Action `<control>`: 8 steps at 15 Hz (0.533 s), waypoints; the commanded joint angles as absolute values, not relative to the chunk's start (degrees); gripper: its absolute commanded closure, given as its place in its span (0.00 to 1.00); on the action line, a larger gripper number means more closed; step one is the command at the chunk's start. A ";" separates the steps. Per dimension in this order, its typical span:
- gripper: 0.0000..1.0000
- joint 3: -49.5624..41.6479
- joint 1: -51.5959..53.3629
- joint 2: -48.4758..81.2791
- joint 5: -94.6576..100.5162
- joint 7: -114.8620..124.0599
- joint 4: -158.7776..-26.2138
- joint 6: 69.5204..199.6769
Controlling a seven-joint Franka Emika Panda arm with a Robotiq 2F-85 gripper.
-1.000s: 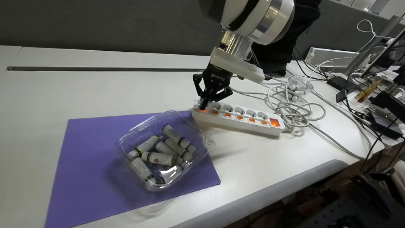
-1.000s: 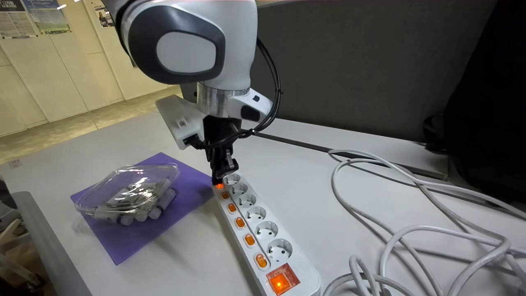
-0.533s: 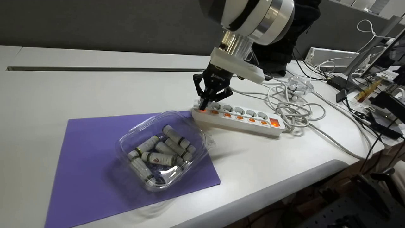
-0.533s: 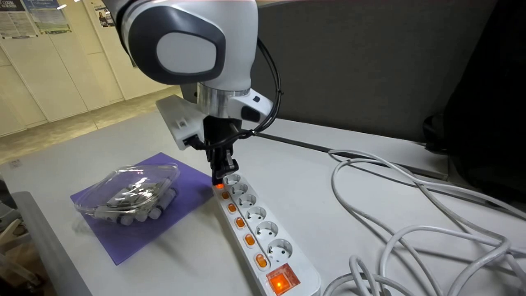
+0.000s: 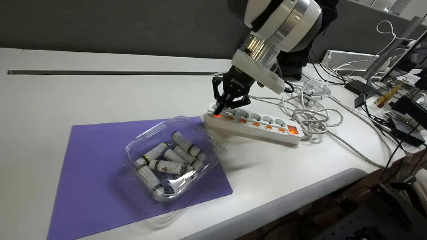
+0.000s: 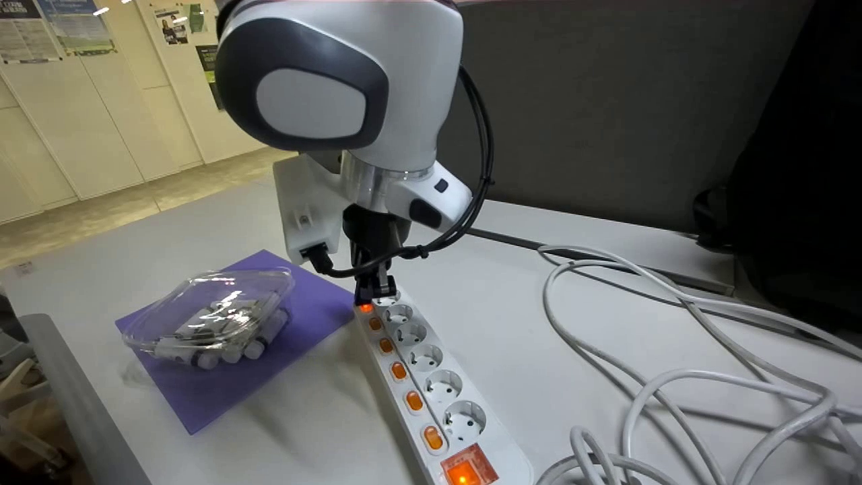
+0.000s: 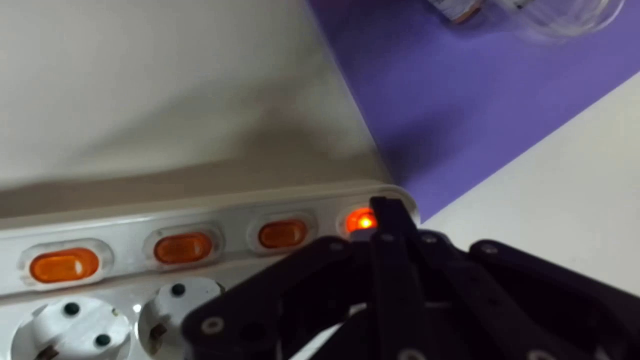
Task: Turn off the first switch from the left
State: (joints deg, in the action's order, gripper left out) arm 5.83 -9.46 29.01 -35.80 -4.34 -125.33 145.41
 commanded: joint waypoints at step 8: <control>1.00 1.72 -8.67 34.83 -37.93 -4.55 -125.01 144.43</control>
